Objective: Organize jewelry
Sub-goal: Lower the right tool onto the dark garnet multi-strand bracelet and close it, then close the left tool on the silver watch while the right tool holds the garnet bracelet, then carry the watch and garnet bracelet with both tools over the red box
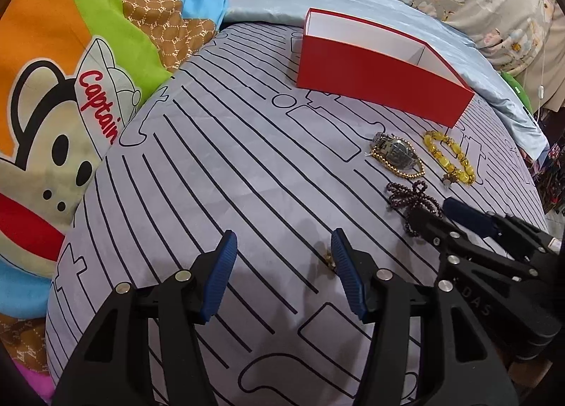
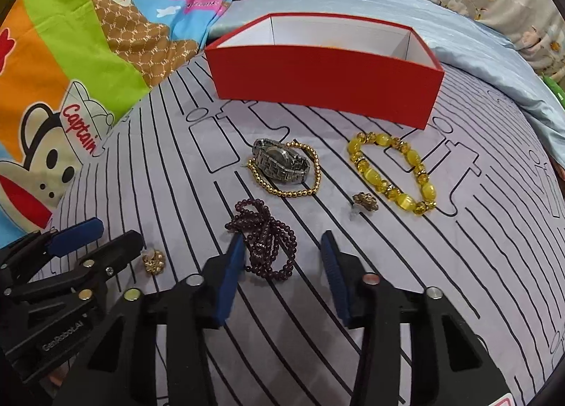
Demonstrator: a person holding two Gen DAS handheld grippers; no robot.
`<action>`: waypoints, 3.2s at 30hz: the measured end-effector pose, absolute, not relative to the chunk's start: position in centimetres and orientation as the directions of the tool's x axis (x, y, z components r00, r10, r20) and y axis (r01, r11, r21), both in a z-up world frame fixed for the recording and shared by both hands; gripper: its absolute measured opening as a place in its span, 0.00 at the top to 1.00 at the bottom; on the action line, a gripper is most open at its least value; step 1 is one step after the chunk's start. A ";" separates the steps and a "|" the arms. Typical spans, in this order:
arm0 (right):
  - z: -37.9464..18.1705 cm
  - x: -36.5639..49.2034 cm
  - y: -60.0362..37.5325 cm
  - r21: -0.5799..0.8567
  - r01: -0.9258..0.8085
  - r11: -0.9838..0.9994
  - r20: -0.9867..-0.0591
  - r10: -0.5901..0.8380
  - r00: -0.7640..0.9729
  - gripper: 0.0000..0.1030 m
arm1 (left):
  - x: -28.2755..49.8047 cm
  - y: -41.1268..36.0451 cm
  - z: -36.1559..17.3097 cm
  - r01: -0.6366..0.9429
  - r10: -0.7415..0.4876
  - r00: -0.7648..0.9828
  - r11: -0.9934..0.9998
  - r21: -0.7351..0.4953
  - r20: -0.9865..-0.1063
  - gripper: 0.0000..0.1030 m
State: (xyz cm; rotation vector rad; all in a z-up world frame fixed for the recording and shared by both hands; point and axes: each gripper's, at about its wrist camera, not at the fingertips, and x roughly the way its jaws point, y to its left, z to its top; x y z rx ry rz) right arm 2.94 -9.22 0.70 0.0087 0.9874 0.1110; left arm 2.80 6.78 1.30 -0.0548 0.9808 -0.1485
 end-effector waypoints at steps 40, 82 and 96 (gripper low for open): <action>2.0 -0.4 -19.3 0.184 0.100 0.978 -0.813 0.094 0.574 0.93 | 10.1 -3.6 1.3 0.185 -0.244 0.518 0.968 -0.171 -0.820 0.49; 2.7 0.8 -17.5 0.194 0.051 0.980 -0.801 0.128 0.584 0.93 | 9.5 -0.7 2.6 0.168 -0.278 0.553 0.961 -0.222 -0.785 0.69; 5.9 2.3 -16.2 0.190 0.021 0.982 -0.756 0.132 0.641 0.93 | 7.8 -0.7 5.8 0.208 -0.292 0.584 0.956 -0.208 -0.758 0.69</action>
